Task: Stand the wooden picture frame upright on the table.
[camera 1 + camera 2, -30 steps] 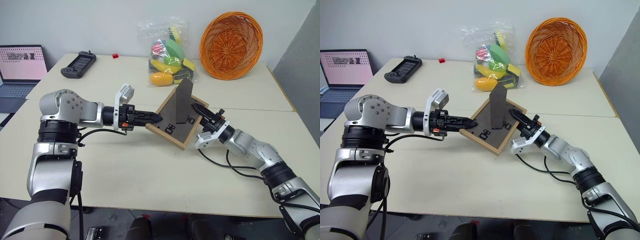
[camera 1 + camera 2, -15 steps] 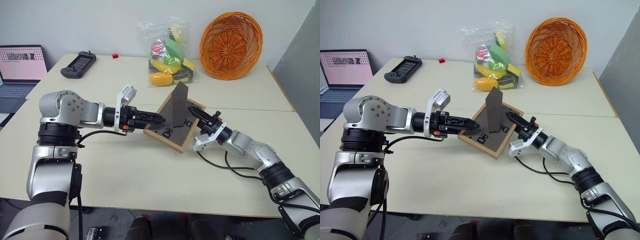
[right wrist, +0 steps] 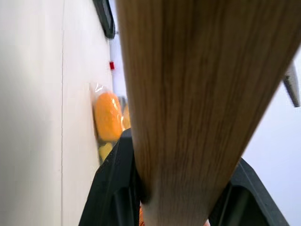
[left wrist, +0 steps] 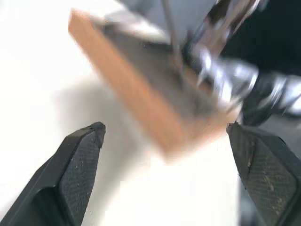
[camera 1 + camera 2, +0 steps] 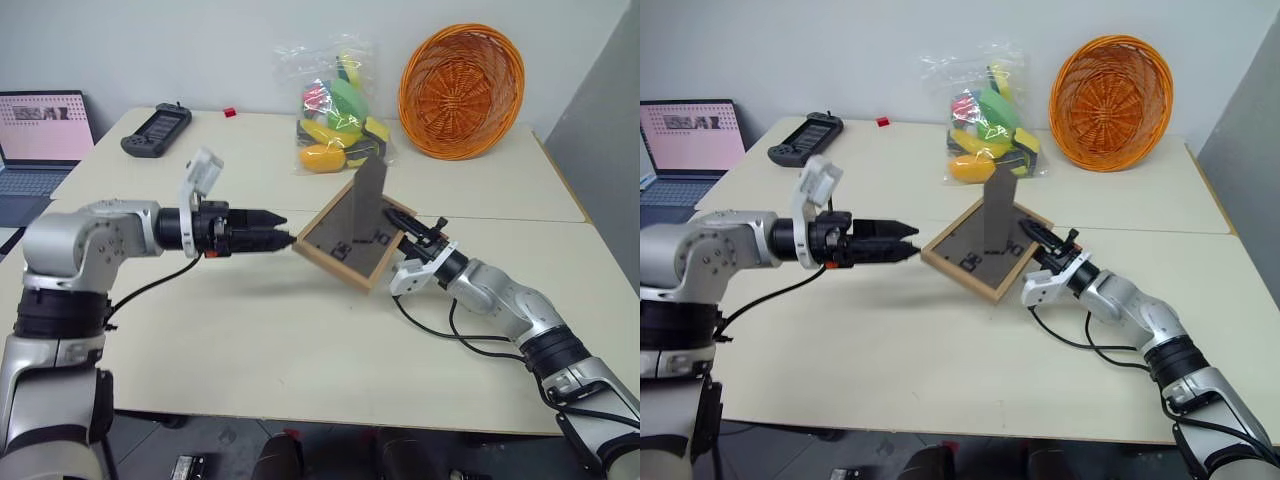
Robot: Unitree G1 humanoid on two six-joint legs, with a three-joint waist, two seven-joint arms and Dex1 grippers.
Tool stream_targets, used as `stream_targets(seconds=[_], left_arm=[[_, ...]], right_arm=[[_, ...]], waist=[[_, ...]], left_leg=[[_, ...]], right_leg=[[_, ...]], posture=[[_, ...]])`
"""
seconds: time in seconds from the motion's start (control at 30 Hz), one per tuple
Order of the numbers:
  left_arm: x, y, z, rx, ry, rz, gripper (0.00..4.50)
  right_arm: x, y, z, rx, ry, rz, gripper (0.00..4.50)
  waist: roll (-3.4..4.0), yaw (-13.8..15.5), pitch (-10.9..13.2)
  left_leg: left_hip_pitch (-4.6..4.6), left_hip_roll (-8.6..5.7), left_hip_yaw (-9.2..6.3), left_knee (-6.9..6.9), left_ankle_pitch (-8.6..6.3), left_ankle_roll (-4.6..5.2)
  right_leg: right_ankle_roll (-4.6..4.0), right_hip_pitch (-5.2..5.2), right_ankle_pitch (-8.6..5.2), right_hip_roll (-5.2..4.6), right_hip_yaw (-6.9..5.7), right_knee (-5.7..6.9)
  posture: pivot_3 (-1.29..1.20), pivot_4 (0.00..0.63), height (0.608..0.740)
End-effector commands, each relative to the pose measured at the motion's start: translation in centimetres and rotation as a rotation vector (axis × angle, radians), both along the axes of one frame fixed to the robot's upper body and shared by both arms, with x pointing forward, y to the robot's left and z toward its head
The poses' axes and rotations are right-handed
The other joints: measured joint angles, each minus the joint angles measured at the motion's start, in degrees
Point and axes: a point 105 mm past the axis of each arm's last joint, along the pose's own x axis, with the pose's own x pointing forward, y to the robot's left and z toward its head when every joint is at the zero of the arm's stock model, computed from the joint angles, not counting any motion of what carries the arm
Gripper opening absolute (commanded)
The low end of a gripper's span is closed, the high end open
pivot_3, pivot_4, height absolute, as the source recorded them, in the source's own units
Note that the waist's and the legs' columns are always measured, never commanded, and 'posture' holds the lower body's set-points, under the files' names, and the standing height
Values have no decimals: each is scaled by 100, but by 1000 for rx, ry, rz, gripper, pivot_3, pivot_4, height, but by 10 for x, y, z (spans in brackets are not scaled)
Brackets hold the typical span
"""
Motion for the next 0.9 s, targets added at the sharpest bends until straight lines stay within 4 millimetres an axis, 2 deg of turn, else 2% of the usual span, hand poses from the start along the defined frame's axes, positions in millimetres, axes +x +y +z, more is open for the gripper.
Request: stream_targets(seconds=[0.03,0.17,0.27,0.4,0.5,0.53,0.6,0.7,0.77,0.9], left_arm=[[-27,-9,16,54,-150,-119,4414],[-41,-14,13,94,-217,-131,4414],[-45,-18,13,91,-230,-131,4414],[-45,-19,13,92,-246,-110,4414],[-44,-18,12,93,-248,-102,4414],[-44,-18,12,92,-249,-100,4414],[-42,-20,14,73,-241,-97,4414],[-40,-21,15,66,-242,-96,4414],[-39,-22,16,64,-248,-98,4414],[-39,-22,17,61,-249,-102,4414]], right_arm=[[9,-14,25,175,73,-51,1297],[22,-24,26,343,261,-98,1297],[29,-23,26,496,437,-92,1297],[24,-5,27,686,700,14,1297],[9,17,31,778,891,149,1297],[4,22,33,786,928,179,1297],[-22,48,33,782,1125,364,1297],[-47,62,22,691,1313,520,1297],[-53,61,13,634,1371,571,1297],[-48,60,1,592,1379,560,1297]], waist=[[-1,5,0],[-1,0,0],[-1,0,0],[-1,-9,0],[0,-9,0],[0,-5,0],[0,7,0],[0,13,0],[0,12,0],[0,10,0]], left_leg=[[0,0,-1,1,-1,2],[-1,0,-2,0,-2,4],[0,1,-6,1,-2,5],[0,4,-8,1,-1,7],[0,5,-11,-1,-2,7],[0,5,-12,-1,-2,7],[0,5,-15,-2,-2,7],[-1,4,-18,-3,-2,7],[-1,4,-18,-3,-2,8],[0,4,-16,-1,-2,8]], right_leg=[[0,0,0,0,0,0],[0,2,0,0,-1,0],[0,4,0,2,-4,2],[0,3,0,6,-4,3],[0,2,0,8,-6,4],[0,2,0,8,-7,4],[0,2,0,9,-9,4],[0,3,0,8,-13,1],[1,4,0,9,-14,0],[2,4,-1,10,-12,-4]], posture=[[0,150,740],[0,150,740],[0,150,740],[0,150,740],[0,150,740],[0,150,740],[0,150,740],[0,150,740],[0,150,740],[0,150,740]])
